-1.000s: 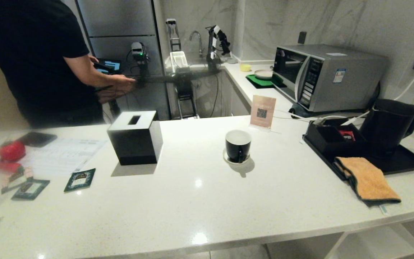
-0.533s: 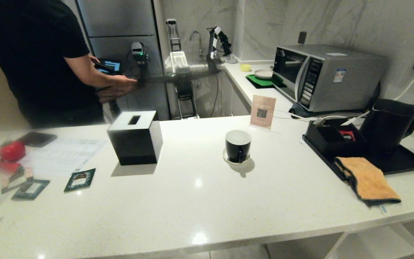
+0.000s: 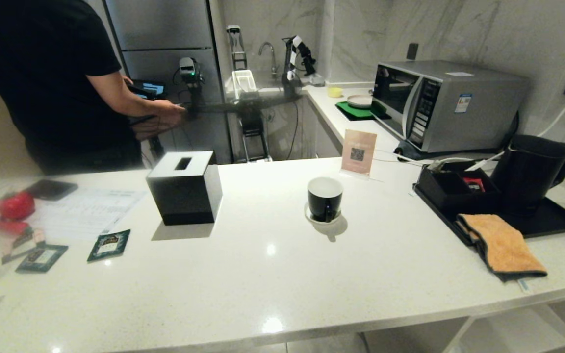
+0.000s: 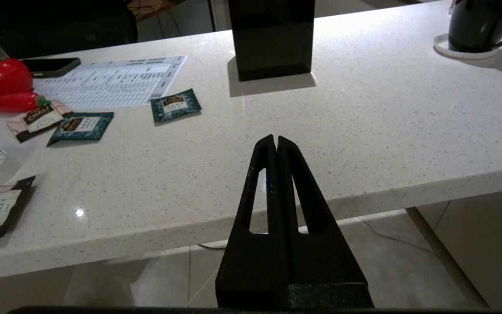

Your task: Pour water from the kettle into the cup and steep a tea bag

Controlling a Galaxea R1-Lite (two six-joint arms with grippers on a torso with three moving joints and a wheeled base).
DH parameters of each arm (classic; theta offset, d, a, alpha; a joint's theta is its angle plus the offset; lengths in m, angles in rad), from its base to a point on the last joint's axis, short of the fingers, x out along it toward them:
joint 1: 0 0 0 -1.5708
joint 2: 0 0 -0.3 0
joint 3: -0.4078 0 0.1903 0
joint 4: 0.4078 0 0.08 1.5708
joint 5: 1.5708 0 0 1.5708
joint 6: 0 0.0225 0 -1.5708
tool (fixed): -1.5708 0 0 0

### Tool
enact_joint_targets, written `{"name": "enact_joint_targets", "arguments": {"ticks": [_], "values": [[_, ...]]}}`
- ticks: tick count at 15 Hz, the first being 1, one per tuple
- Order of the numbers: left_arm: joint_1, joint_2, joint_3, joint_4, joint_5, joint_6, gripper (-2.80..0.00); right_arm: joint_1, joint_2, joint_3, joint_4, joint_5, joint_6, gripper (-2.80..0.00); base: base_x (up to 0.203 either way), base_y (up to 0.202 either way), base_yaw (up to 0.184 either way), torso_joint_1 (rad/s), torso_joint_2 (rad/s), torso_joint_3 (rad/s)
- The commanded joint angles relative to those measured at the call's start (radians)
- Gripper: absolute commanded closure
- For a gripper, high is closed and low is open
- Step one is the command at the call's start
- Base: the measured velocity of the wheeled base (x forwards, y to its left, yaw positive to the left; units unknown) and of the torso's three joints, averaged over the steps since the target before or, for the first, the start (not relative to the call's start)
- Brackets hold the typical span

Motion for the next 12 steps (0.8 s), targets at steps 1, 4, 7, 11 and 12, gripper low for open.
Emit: {"name": "enact_joint_targets", "arguments": {"ticks": [1,4,7,11,12], "values": [[0.0,0.002,0.0,0.0,0.0,0.002,0.0,0.0,0.002,0.0,0.0,0.0,0.001,0.0,0.0,0.0,0.0,0.0,0.0,0.0],[0.0,0.002,0.0,0.0,0.0,0.002,0.0,0.002,0.002,0.0,0.0,0.0,0.001,0.0,0.0,0.0,0.0,0.0,0.0,0.0],[0.0,0.002,0.0,0.0,0.0,0.002,0.0,0.0,0.002,0.0,0.0,0.0,0.001,0.0,0.0,0.0,0.0,0.0,0.0,0.0],[0.0,0.002,0.0,0.0,0.0,0.003,0.0,0.0,0.002,0.0,0.0,0.0,0.001,0.0,0.0,0.0,0.0,0.0,0.0,0.0],[0.0,0.002,0.0,0.0,0.0,0.002,0.0,0.0,0.002,0.0,0.0,0.0,0.001,0.0,0.0,0.0,0.0,0.0,0.0,0.0]]}}
